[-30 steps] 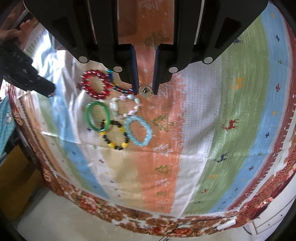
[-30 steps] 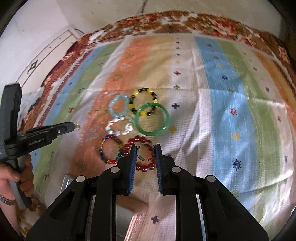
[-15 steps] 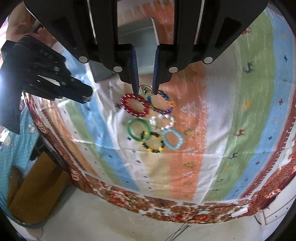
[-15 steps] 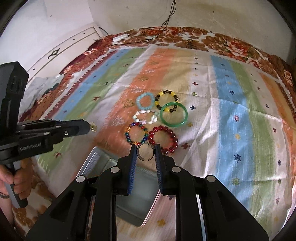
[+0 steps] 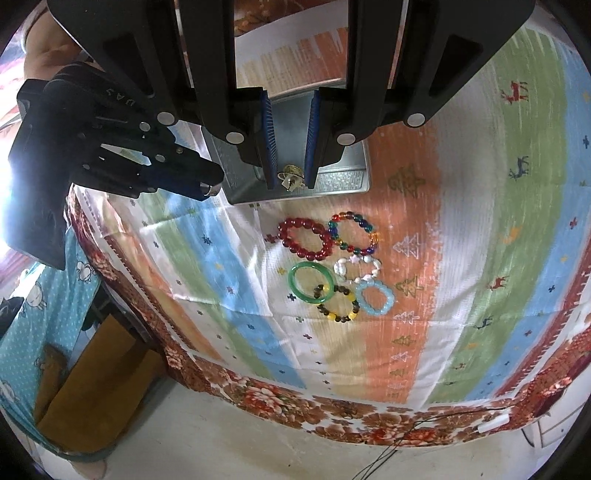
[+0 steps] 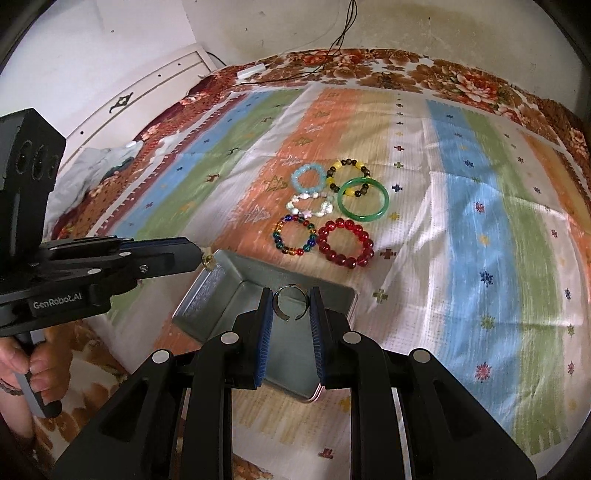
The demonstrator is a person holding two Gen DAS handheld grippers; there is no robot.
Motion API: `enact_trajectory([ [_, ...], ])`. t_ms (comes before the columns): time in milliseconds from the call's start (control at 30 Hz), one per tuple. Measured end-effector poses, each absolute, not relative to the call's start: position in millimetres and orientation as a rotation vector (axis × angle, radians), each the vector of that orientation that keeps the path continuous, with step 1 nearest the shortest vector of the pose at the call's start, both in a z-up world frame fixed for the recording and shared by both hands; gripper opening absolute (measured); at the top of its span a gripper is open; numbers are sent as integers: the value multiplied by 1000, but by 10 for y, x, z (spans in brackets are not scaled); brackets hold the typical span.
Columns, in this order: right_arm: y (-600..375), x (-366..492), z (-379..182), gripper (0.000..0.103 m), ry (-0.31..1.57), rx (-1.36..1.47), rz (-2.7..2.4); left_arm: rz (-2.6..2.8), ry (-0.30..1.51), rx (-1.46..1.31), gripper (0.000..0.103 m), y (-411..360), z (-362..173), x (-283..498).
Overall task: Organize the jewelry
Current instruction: 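Carry the charm and ring into the silver tin and open both tools, then grasp the multicolour beaded bracelet with the left tool while the right tool grasps the red beaded bracelet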
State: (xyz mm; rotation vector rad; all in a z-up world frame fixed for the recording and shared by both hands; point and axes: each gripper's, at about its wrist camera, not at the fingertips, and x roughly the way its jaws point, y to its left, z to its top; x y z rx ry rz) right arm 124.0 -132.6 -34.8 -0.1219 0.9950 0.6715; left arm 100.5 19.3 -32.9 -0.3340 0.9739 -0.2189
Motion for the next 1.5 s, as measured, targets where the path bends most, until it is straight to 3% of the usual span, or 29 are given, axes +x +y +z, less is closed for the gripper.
enact_trajectory([
  [300, -1312, 1092, -395, 21, 996, -137, 681, -218, 979, -297, 15, 85, -358, 936],
  [333, -1318, 1088, -396, 27, 994, -136, 679, -219, 980, -293, 18, 76, -362, 934],
  [367, -1325, 1080, -395, 41, 992, -135, 676, -215, 983, -283, 21, 63, -369, 941],
  [433, -1328, 1074, -390, 52, 982, -144, 666, -207, 982, -271, 28, 64, -371, 952],
  [633, -1401, 1146, -361, 57, 962, -145, 626, -146, 952, -267, 46, 207, -311, 969],
  [1067, -1483, 1441, -323, 62, 956, -95, 578, -84, 952, -265, 51, 414, -291, 1127],
  [1133, -1473, 1504, -323, 62, 957, -104, 568, -70, 957, -240, 56, 412, -297, 1189],
  [1500, -1455, 1911, -462, 62, 1013, -87, 517, -21, 1011, -190, 56, 536, -417, 1607],
])
